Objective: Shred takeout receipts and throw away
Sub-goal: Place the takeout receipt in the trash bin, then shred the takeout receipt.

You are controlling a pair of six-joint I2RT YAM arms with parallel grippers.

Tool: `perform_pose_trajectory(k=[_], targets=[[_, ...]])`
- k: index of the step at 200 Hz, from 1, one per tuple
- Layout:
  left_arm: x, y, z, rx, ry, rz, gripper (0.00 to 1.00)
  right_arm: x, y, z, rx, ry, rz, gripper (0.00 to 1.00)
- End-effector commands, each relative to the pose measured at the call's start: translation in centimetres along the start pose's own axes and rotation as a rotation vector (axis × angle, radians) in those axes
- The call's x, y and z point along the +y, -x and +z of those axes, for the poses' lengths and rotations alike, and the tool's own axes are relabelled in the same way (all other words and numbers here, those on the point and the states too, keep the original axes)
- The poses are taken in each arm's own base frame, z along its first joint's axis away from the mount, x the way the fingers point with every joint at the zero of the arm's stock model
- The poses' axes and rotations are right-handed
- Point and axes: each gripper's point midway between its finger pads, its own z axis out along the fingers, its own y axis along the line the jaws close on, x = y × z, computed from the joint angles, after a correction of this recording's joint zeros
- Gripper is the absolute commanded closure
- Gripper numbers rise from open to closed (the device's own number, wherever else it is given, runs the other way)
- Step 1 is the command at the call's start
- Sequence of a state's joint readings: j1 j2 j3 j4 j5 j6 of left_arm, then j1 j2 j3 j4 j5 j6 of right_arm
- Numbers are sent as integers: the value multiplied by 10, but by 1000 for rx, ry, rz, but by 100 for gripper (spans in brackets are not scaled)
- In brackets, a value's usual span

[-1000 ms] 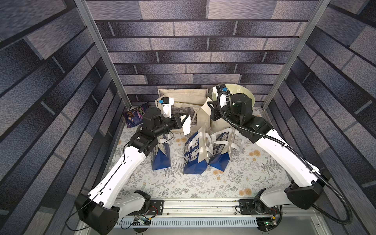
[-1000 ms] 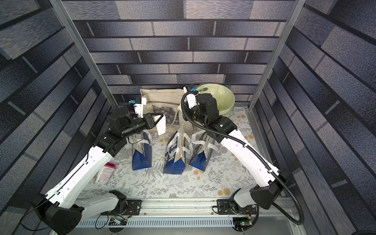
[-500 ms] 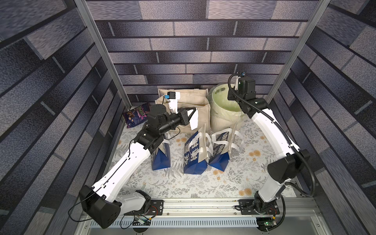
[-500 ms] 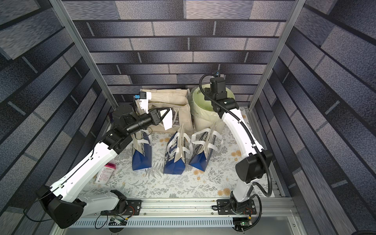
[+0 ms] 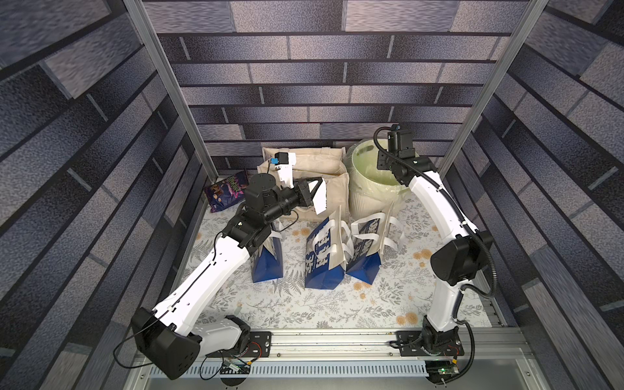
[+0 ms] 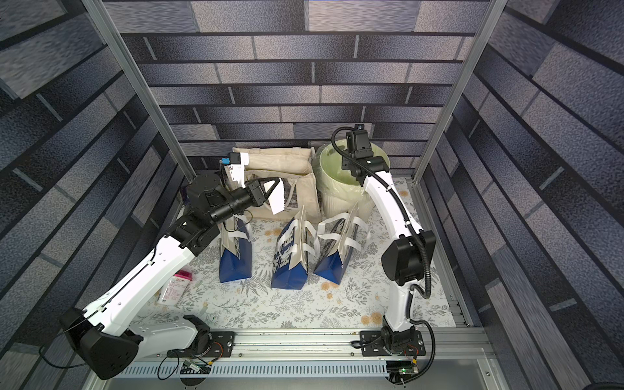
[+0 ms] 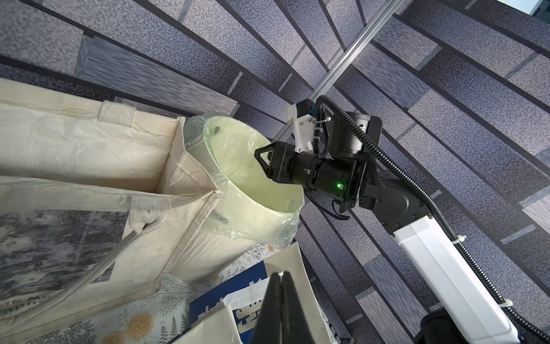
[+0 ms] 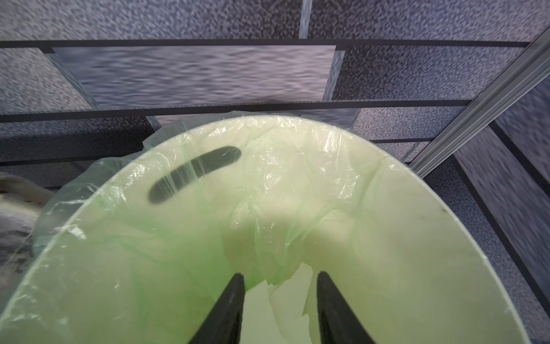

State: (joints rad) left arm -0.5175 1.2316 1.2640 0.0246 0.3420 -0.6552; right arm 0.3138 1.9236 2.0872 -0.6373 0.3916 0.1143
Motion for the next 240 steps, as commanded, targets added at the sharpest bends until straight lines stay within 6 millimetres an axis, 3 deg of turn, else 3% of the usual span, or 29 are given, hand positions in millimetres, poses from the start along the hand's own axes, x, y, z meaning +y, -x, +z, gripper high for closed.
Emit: perform_pose_trajectory(k=[1,15,31,76,115,152,186,210,240], targets=[[-11,9,-5,-36,-31,9,100,-9,24,-41,-46,20,13,52],[-13,12,-5,-48,-40,6,100,-4,25,-57,-34,79,29,52],[-16,19,-5,-75,-57,-9,100,17,20,-83,-2,226,76,53],[-20,39,-5,-164,-115,-95,100,122,-5,-196,44,852,123,52],[-21,49,-5,-219,-175,-192,100,172,-13,-262,53,1251,328,53],[-18,46,-5,-215,-180,-217,100,192,-14,-269,63,1366,435,44],[-17,42,-7,-204,-169,-214,100,206,-5,-281,72,1508,514,41],[-14,41,-10,-213,-159,-217,100,215,-11,-283,100,1523,499,42],[-12,42,-11,-219,-153,-219,100,225,-20,-285,125,1525,460,51]])
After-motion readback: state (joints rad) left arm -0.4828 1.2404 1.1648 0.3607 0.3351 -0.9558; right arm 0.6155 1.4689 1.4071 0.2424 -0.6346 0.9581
